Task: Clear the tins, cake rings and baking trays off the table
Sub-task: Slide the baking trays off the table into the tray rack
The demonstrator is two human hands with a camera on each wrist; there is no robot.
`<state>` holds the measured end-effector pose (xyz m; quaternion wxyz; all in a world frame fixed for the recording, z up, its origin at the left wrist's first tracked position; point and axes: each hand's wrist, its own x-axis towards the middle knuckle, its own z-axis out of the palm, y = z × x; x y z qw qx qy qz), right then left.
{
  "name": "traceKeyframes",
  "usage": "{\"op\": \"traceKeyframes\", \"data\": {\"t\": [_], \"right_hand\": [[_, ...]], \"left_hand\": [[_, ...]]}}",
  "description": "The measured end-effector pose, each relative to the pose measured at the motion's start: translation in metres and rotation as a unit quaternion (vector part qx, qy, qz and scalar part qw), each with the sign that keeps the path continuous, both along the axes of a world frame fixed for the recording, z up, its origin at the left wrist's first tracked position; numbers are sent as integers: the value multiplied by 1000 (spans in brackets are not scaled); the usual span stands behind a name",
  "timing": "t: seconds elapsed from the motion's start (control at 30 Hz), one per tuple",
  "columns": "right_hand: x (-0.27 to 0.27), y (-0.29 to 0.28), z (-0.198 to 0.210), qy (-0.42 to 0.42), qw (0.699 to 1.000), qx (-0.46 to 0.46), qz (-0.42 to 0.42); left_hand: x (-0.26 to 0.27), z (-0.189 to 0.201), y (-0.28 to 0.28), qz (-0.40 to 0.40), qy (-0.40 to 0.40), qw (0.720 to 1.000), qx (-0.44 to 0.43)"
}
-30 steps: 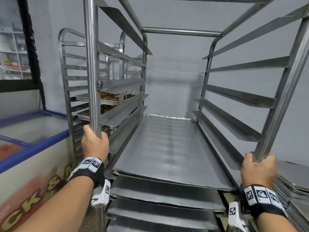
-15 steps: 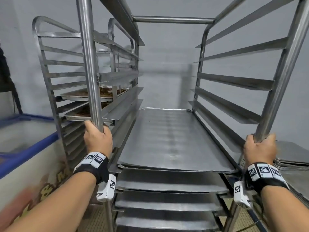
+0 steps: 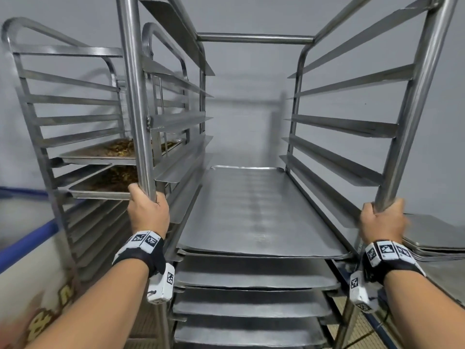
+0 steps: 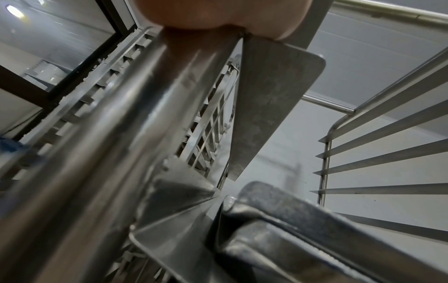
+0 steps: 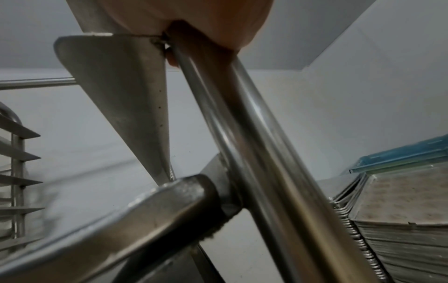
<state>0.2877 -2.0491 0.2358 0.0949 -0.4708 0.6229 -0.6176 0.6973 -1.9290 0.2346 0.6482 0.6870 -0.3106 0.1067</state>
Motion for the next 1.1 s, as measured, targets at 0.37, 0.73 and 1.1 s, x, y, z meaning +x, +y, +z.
{"op": "traceKeyframes", "data": {"t": [0.37, 0.73, 1.1], "right_hand": [[31, -111, -5, -8, 1000, -12, 19], [57, -219, -7, -10, 999, -9, 33], [89, -268, -4, -26, 999, 14, 11]], "left_hand": [[34, -1, -111, 15, 2, 1000, -5], [62, -2, -209, 46, 1, 999, -13], [93, -7, -261, 41, -1, 999, -3]]}}
